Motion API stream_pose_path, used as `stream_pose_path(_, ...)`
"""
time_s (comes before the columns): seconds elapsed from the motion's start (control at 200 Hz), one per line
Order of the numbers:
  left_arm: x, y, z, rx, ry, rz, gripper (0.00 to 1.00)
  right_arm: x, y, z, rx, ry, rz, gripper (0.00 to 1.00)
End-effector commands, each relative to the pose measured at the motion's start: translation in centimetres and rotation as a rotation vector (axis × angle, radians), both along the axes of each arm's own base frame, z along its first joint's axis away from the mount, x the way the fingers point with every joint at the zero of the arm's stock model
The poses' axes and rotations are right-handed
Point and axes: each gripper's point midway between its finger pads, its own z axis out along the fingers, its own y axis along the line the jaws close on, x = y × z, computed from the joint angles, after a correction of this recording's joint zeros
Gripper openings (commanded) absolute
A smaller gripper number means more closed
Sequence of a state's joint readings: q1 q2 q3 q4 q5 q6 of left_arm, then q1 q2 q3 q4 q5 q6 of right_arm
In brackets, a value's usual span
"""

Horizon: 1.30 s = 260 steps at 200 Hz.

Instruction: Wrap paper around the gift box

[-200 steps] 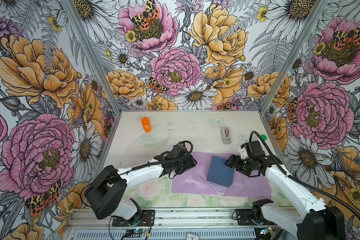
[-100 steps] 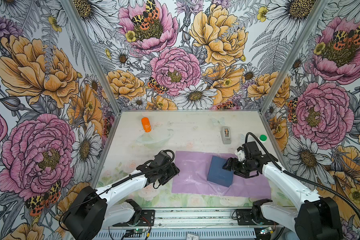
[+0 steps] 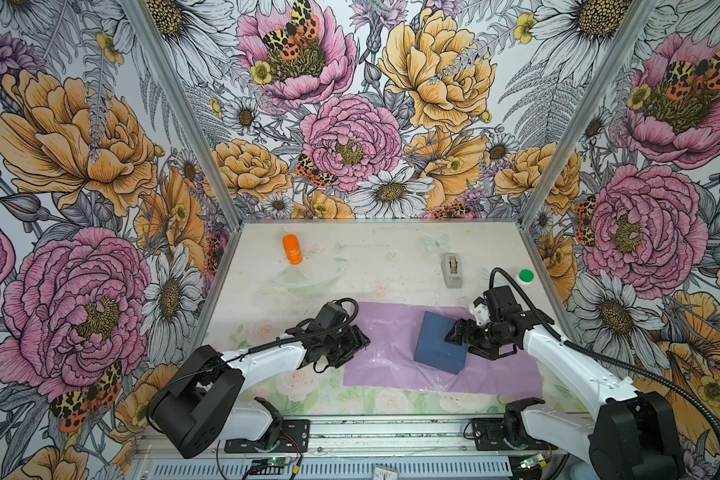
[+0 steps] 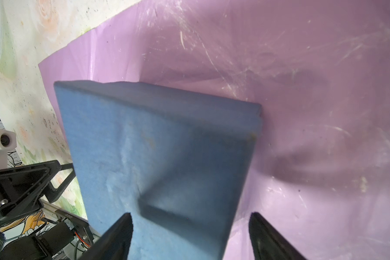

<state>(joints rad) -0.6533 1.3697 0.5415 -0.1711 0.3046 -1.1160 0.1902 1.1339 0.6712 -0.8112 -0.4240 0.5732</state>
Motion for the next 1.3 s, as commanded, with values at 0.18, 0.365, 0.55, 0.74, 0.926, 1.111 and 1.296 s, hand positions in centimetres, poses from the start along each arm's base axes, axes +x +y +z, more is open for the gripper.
stream_pose_path(0.18,0.5,1.2,-1.2,0.091,0.003,-0.027,0.71,2.3,-3.3,3.8,-0.041,-0.122,-0.09,0.84)
stream_pose_path(0.365,0.9,2.2,-1.3,0.113,0.001,-0.015,0.71,3.5,-11.3,3.9,-0.184,-0.108,-0.349,0.85)
stream_pose_path(0.55,2.2,1.6,0.1,0.101,-0.05,-0.026,0.71,4.0,-13.5,1.6,-0.23,-0.031,-0.396,0.84)
stream_pose_path(0.74,3.4,1.6,1.0,0.099,-0.073,-0.016,0.71,4.5,-10.9,0.2,-0.128,-0.023,-0.355,0.83)
stream_pose_path(0.926,4.1,1.5,1.3,0.09,-0.081,-0.013,0.71,4.8,-7.5,4.3,0.057,-0.187,-0.31,0.84)
stream_pose_path(1.111,4.9,1.4,2.0,0.08,-0.096,-0.005,0.71,2.7,-3.0,3.2,0.142,-0.109,-0.192,0.84)
stream_pose_path(1.296,5.4,1.7,2.4,0.078,-0.106,0.002,0.71,1.4,-1.2,0.7,0.097,-0.04,-0.119,0.83)
